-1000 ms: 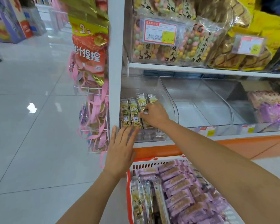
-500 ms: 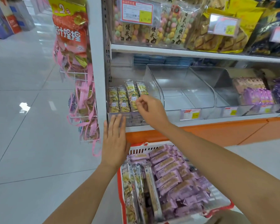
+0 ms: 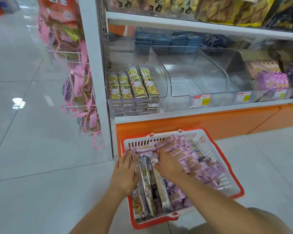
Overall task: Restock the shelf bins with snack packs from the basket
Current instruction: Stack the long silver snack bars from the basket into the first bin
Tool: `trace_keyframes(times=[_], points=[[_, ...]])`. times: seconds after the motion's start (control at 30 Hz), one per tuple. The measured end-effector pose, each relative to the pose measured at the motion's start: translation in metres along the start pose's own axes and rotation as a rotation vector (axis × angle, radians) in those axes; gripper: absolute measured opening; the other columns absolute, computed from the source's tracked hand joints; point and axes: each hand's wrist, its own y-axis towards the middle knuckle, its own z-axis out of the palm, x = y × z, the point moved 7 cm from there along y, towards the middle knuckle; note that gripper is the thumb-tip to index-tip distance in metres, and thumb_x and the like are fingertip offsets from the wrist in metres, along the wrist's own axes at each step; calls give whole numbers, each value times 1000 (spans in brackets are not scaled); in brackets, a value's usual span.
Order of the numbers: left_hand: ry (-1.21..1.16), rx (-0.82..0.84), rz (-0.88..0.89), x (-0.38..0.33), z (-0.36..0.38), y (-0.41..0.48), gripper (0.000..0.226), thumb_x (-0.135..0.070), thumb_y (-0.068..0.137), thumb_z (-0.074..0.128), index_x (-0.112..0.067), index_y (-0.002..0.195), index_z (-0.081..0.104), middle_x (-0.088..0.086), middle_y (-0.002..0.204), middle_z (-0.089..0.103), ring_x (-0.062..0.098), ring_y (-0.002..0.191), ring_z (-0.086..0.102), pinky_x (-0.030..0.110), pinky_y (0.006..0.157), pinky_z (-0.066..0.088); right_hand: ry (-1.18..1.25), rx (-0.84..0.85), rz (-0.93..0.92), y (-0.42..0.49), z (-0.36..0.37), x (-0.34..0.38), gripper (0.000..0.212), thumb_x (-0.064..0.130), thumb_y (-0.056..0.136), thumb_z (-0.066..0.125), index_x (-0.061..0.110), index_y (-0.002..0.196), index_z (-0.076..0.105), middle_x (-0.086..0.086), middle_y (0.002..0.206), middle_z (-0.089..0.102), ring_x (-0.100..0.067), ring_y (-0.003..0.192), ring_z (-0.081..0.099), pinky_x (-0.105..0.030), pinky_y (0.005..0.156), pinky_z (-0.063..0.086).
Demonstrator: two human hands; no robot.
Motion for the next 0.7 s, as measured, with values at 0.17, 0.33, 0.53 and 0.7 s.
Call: trace_keyframes(times=[0.17,0.33,0.53,0.7], points=[[-55,-10,-7,5,19,-1,69,-45,89,24,-22,154,25,9,162,15,28,150,9,50,118,22,-108,117,106,-6,34,-15,63,43,93,58,12,138,28,-13,124,56,-30,108,59,-35,73,46],[-85,-39,23,4,14,1,73,-47,87,25,-25,157,21,6,163,7,22,151,-1,46,121,6,-98,191,169,0,50,-16,83,41,84,72,9,141,21,-13,122,57,-30,108,60,-35,74,49],[-118,-134,56,9,5,9,64,-46,87,38,-20,143,50,11,146,48,29,137,36,45,113,21,324,224,172,17,34,-24,66,31,83,74,12,132,35,-3,110,57,-22,94,60,-31,75,51],[-446,-244,-83,17,-16,26,55,-43,96,30,-15,136,57,3,130,56,19,126,38,34,106,29,798,297,53,23,-3,-10,55,14,85,72,21,132,45,-7,114,61,-24,101,63,-40,90,54]])
